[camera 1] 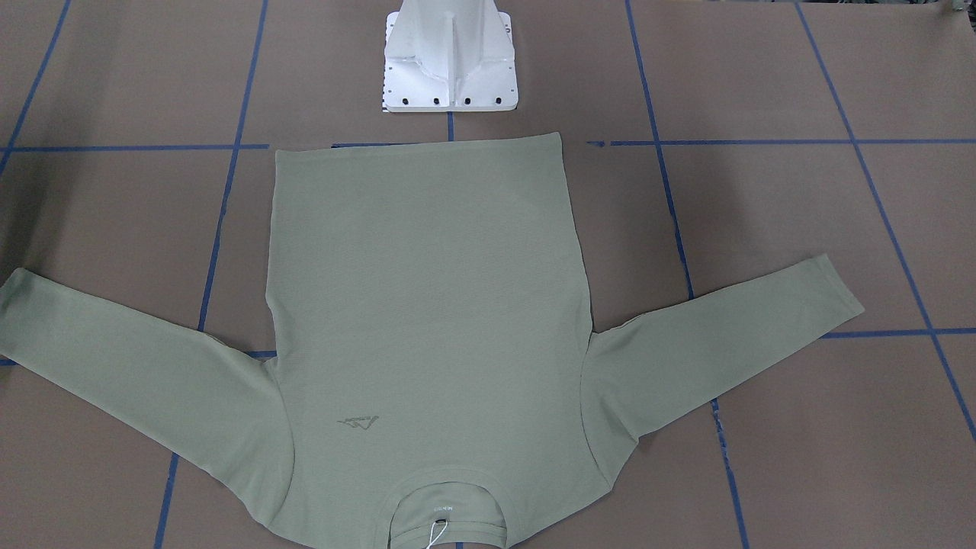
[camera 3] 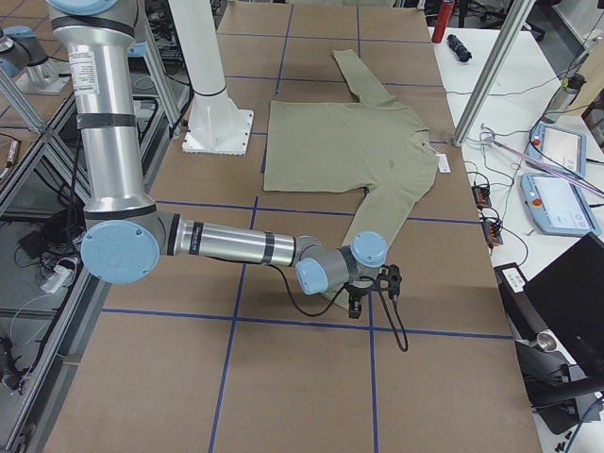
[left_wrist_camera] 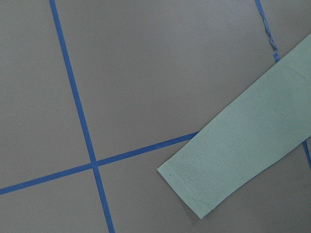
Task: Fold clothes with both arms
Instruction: 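Move the right gripper toward the sleeve cuff nearest it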
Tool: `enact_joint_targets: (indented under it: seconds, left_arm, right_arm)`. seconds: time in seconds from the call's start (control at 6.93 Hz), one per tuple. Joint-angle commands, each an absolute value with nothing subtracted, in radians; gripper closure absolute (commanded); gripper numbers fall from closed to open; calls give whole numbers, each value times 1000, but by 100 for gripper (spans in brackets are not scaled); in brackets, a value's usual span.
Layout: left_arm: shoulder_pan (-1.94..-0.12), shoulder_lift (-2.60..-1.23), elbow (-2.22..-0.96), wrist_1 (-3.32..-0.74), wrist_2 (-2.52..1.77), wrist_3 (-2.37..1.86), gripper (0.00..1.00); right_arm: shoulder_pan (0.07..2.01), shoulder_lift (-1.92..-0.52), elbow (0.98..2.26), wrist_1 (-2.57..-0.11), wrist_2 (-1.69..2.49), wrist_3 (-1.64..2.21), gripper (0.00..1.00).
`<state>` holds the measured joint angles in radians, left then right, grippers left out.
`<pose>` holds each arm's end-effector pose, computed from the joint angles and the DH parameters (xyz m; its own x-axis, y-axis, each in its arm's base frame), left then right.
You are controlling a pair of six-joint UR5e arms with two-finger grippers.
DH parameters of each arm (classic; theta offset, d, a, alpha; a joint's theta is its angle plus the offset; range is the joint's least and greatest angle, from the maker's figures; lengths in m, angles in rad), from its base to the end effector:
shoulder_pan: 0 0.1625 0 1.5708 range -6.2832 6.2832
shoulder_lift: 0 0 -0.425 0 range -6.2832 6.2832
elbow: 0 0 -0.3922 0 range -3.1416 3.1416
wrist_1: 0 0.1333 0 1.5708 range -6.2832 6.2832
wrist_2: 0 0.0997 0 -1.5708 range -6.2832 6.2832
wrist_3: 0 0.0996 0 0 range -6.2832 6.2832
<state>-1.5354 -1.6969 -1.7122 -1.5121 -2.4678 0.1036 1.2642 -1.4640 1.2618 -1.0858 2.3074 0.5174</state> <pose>-0.0362 -0.5437 0.5206 0.6109 0.2841 -0.7389 -0.0983 0.9534 0.2852 -0.1014 -0.5404 0.7069 0.7080 0.1032 0.6987 -0.0694 0.9946 -0.0766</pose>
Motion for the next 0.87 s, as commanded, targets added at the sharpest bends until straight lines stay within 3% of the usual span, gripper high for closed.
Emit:
enact_joint_targets:
  seconds: [0.0,0.29,0.43,0.72]
  left_arm:
    - [-1536,-1697,-1710,-1513,-2467,104,0]
    - [-1536,-1697,-1707,-1514,-2467,107,0]
    - [-1536,-1698,-1707,-1514,-2467,106,0]
    - [-1536,-1698,-1713,-1514,-2467,104,0]
  right_arm:
    - [1243,-1427,1201,-1085,2302,528,21]
    - [1239,-1427,1192,-1085,2304,528,22]
    - [1239,-1428,1186,-1083,2304,528,28]
    - [1239,-1431,1184,-1085,2303,529,80]
